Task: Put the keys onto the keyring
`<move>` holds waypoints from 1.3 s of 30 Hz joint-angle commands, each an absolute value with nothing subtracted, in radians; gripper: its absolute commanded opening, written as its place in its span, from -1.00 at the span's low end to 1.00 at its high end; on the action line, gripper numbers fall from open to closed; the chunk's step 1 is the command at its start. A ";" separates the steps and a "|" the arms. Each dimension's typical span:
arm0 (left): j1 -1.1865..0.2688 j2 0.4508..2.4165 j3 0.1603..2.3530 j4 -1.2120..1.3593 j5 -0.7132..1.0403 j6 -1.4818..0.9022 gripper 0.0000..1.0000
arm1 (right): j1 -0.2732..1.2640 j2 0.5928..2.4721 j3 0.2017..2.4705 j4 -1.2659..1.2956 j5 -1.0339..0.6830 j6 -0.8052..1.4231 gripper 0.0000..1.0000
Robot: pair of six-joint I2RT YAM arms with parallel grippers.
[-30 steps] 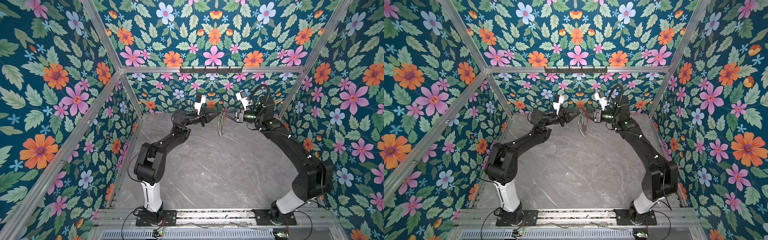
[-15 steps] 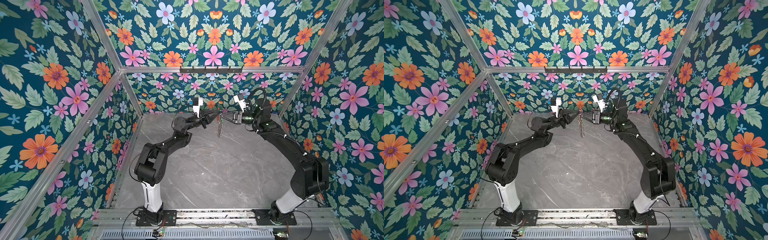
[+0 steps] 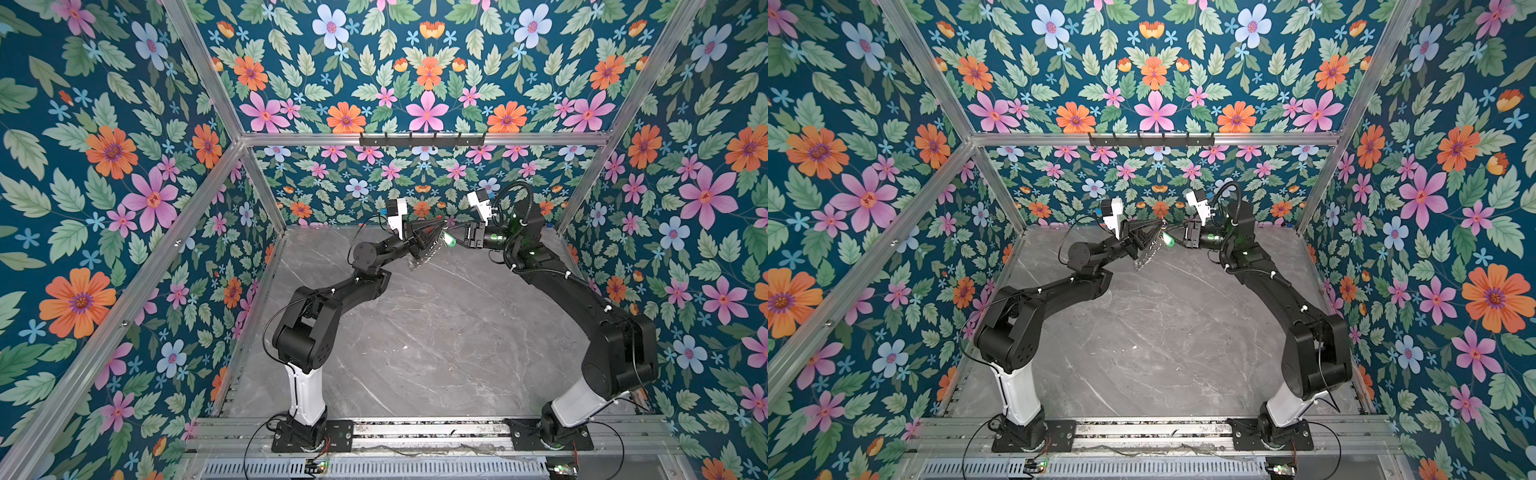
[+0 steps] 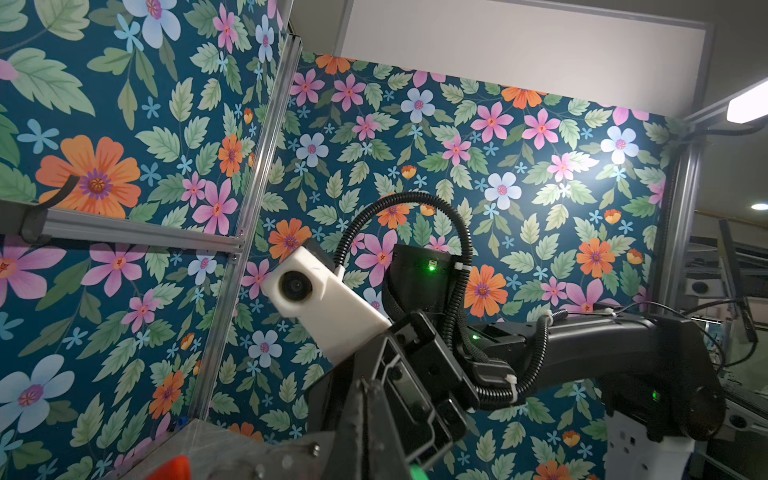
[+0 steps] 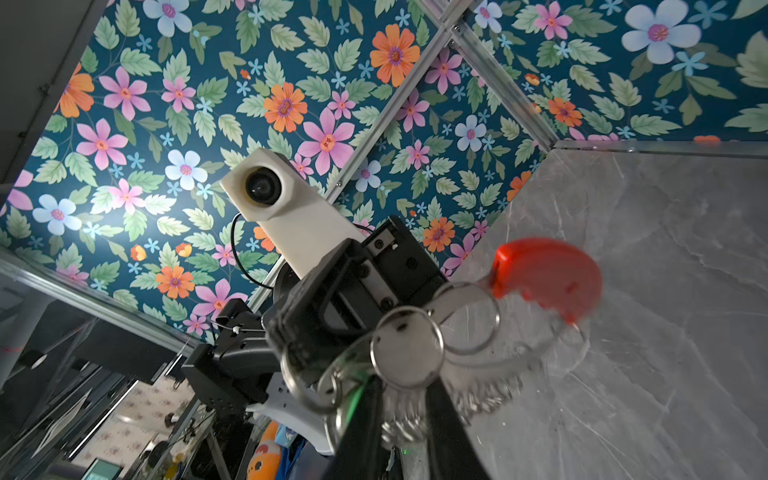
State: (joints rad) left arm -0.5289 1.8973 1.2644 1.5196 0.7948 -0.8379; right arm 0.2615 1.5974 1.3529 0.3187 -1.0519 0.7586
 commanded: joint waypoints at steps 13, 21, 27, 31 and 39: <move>-0.521 1.907 1.282 1.614 0.805 -0.885 -1.00 | 0.242 1.472 1.411 0.009 -0.879 0.481 -0.31; -0.526 1.921 1.299 1.614 0.810 -0.900 -1.00 | 0.286 1.512 1.465 0.050 -0.913 0.484 -0.33; -0.528 1.922 1.305 1.614 0.816 -0.909 -1.00 | 0.303 1.534 1.485 0.056 -0.915 0.485 -0.54; -0.528 1.922 1.308 1.614 0.817 -0.909 -1.00 | 0.305 1.533 1.483 0.058 -0.913 0.486 -0.83; -0.523 1.913 1.302 1.501 0.888 -0.833 -1.00 | 0.305 1.533 1.543 -0.117 -0.868 0.349 -1.00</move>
State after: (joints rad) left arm -0.5270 1.9266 1.3056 1.5471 0.8124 -0.9001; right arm 0.3046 1.5314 1.5127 -0.0460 -0.8936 0.4282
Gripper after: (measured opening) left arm 0.050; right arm 0.057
